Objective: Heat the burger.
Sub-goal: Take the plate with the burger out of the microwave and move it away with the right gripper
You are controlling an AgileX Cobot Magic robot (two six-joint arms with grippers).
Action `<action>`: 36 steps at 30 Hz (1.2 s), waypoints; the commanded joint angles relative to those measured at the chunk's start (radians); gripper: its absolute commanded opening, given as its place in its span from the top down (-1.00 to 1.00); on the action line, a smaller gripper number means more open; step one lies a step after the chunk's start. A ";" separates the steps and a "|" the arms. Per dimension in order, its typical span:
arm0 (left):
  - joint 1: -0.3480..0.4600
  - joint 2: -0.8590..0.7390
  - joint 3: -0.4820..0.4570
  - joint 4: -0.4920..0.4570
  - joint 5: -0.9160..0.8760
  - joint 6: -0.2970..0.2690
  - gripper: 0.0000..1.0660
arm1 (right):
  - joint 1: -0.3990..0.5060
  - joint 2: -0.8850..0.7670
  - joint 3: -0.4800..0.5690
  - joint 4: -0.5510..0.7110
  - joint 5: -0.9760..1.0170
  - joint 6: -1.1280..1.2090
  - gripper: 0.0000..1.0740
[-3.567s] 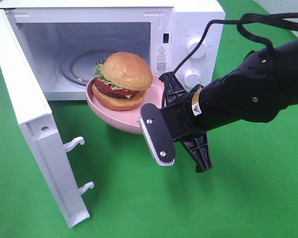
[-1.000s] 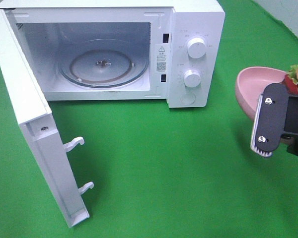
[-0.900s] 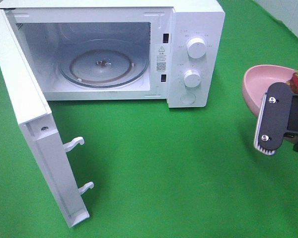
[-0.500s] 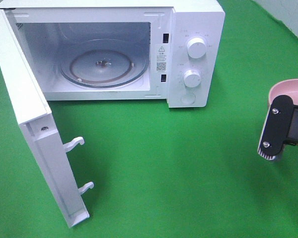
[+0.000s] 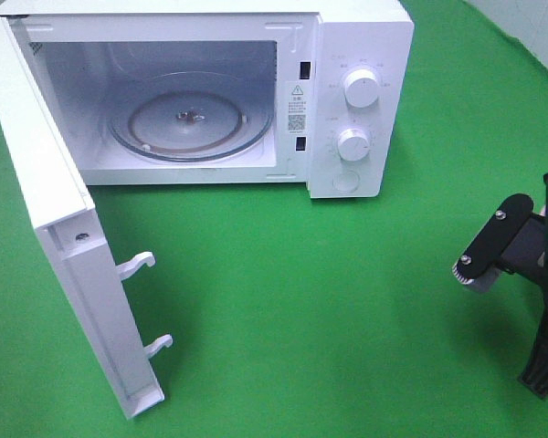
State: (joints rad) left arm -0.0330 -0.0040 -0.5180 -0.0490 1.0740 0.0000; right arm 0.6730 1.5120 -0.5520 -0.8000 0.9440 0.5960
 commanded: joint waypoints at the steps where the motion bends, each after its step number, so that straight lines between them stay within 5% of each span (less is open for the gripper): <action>1: 0.003 -0.006 0.003 -0.002 -0.006 0.000 -0.87 | -0.007 0.032 -0.005 -0.057 0.036 0.085 0.96; 26: 0.003 -0.006 0.003 -0.002 -0.006 0.000 -0.87 | -0.089 0.318 -0.005 -0.116 -0.210 0.299 0.87; 32: 0.003 -0.006 0.003 -0.002 -0.006 0.000 -0.87 | -0.086 0.284 -0.005 -0.086 -0.202 0.293 0.63; 36: 0.003 -0.006 0.003 -0.002 -0.006 0.000 -0.87 | -0.086 0.153 -0.005 -0.047 -0.202 0.290 0.21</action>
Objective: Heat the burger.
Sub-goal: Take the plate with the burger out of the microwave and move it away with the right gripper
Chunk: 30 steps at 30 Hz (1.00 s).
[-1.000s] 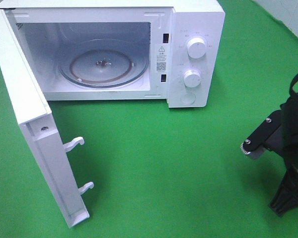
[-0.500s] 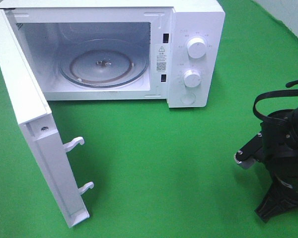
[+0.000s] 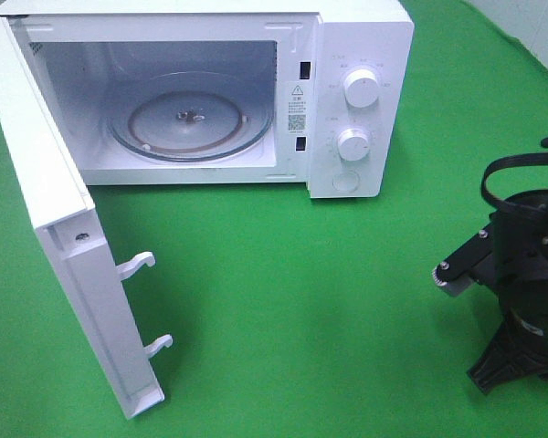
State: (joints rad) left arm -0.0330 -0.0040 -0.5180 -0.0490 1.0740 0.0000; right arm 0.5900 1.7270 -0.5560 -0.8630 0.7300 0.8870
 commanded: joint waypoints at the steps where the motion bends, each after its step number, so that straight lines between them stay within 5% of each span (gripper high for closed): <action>1: 0.003 -0.006 0.003 -0.002 -0.006 0.000 -0.87 | -0.003 -0.062 -0.001 0.016 0.012 -0.001 0.21; 10: 0.003 -0.006 0.003 -0.002 -0.006 0.000 -0.87 | -0.003 -0.346 -0.001 0.155 -0.046 -0.154 -0.16; 19: 0.003 -0.006 0.003 -0.002 -0.006 0.000 -0.87 | -0.003 -0.642 -0.078 0.396 -0.033 -0.463 -0.24; 30: 0.003 -0.006 0.003 -0.002 -0.006 0.000 -0.87 | -0.003 -0.882 -0.095 0.530 0.127 -0.659 -0.43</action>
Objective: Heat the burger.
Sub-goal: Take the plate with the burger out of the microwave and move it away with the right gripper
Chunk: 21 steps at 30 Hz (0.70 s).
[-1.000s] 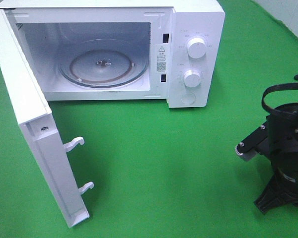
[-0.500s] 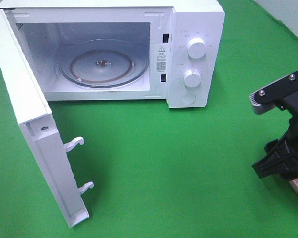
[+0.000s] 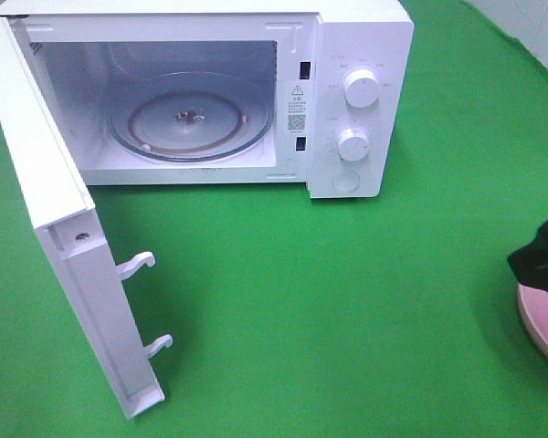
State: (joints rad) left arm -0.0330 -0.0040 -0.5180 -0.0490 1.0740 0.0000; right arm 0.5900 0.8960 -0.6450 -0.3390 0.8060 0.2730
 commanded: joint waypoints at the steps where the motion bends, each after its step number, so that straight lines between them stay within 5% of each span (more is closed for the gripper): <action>1: 0.003 -0.006 0.003 -0.002 -0.006 0.000 -0.87 | -0.003 -0.051 -0.006 0.006 0.051 -0.045 -0.43; 21: 0.003 -0.006 0.003 -0.002 -0.006 0.000 -0.87 | -0.059 -0.431 0.028 0.056 0.198 -0.061 -0.42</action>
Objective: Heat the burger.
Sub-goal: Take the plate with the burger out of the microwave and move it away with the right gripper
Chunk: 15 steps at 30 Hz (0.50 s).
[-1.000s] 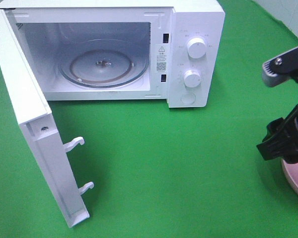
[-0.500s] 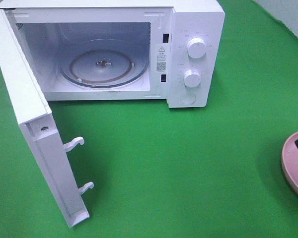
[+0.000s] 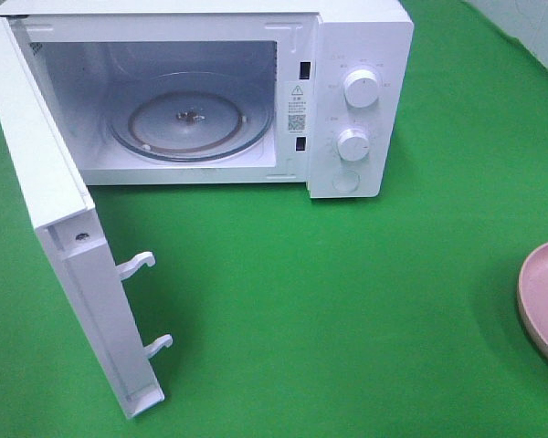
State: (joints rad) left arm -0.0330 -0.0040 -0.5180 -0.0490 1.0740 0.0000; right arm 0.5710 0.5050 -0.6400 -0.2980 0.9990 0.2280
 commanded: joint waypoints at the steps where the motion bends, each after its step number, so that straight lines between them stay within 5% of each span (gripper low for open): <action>1: 0.003 -0.006 0.003 -0.002 -0.006 0.000 -0.87 | -0.084 -0.071 0.055 0.025 0.003 -0.021 -0.42; 15: 0.003 -0.006 0.003 -0.002 -0.006 0.000 -0.87 | -0.325 -0.276 0.145 0.161 -0.039 -0.139 -0.42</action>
State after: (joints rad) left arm -0.0330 -0.0040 -0.5180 -0.0490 1.0740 0.0000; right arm 0.2910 0.2690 -0.4980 -0.1610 0.9750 0.1270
